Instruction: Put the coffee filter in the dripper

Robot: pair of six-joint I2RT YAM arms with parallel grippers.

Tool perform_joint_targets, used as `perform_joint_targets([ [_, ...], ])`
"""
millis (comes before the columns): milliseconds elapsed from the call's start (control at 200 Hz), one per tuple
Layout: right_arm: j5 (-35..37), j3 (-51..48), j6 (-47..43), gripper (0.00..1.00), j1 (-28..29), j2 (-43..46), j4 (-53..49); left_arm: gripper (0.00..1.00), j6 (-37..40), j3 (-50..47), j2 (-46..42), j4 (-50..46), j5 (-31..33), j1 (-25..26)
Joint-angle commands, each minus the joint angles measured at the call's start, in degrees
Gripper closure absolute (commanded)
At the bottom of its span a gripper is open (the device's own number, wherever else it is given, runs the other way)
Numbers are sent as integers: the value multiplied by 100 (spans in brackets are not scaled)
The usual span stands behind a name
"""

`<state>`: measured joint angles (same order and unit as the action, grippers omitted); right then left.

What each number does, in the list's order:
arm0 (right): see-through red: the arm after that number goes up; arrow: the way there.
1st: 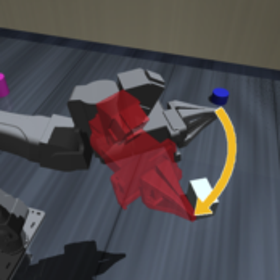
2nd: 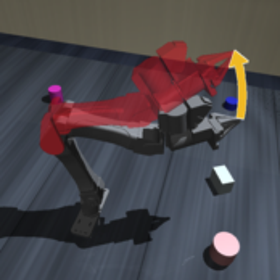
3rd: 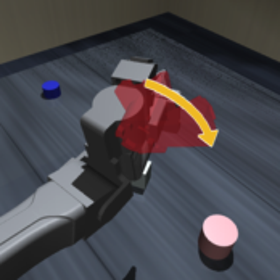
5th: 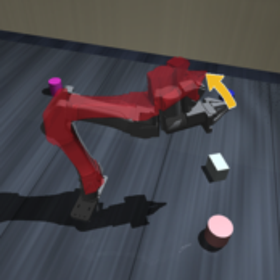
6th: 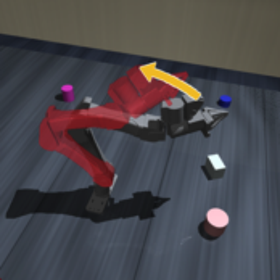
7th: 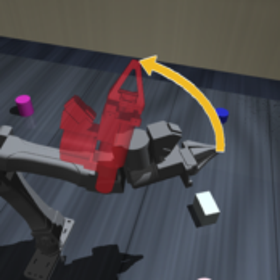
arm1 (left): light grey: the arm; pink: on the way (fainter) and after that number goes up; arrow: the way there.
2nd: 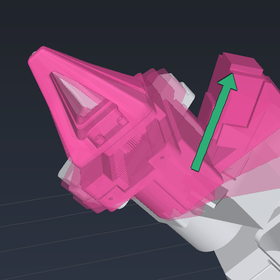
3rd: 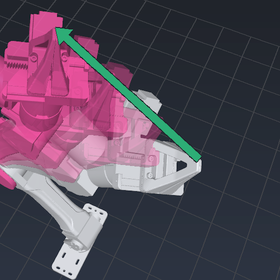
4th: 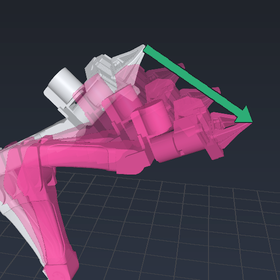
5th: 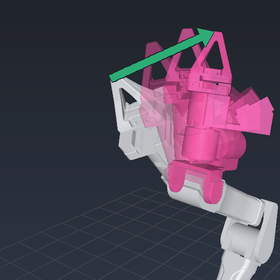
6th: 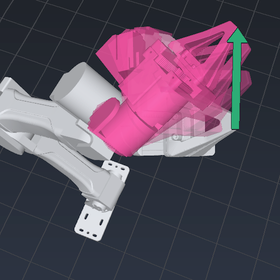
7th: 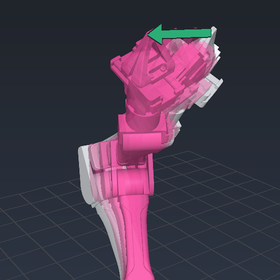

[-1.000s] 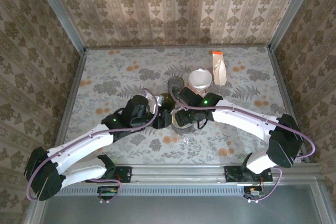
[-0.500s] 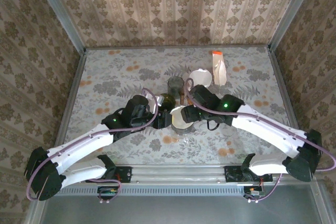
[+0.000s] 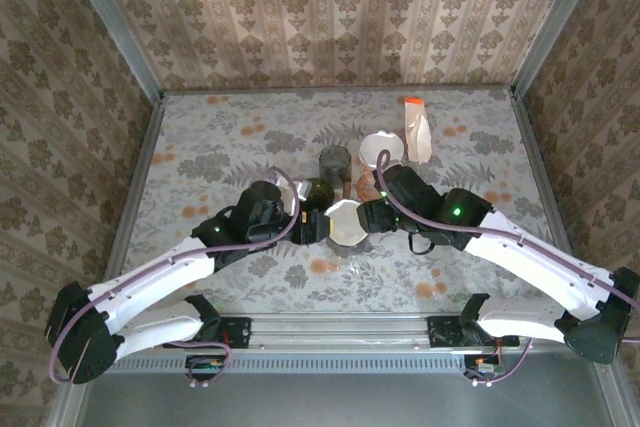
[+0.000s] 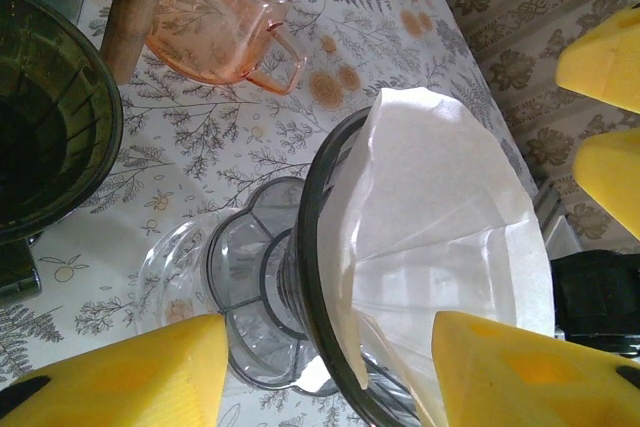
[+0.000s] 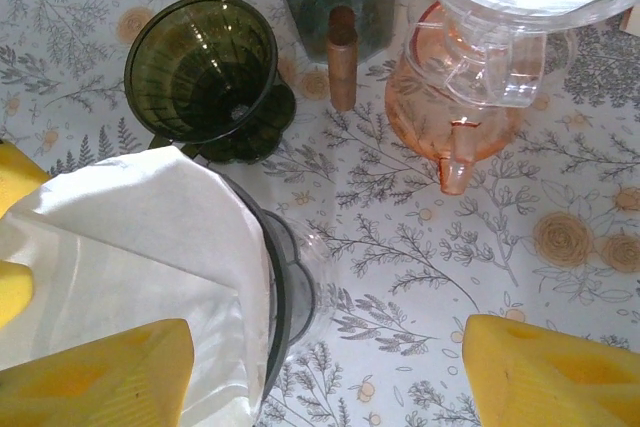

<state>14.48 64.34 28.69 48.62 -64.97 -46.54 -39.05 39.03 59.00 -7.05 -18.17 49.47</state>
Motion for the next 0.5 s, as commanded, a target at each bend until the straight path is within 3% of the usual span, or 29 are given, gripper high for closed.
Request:
perform_joint_targets([
  [0, 225, -52, 58, 27, -15, 150, -127, 40, -52, 59, -157, 125, -17, 36],
  [495, 575, -84, 52, 26, -45, 565, -197, 32, 28, 228, -895, -357, 311, -132],
])
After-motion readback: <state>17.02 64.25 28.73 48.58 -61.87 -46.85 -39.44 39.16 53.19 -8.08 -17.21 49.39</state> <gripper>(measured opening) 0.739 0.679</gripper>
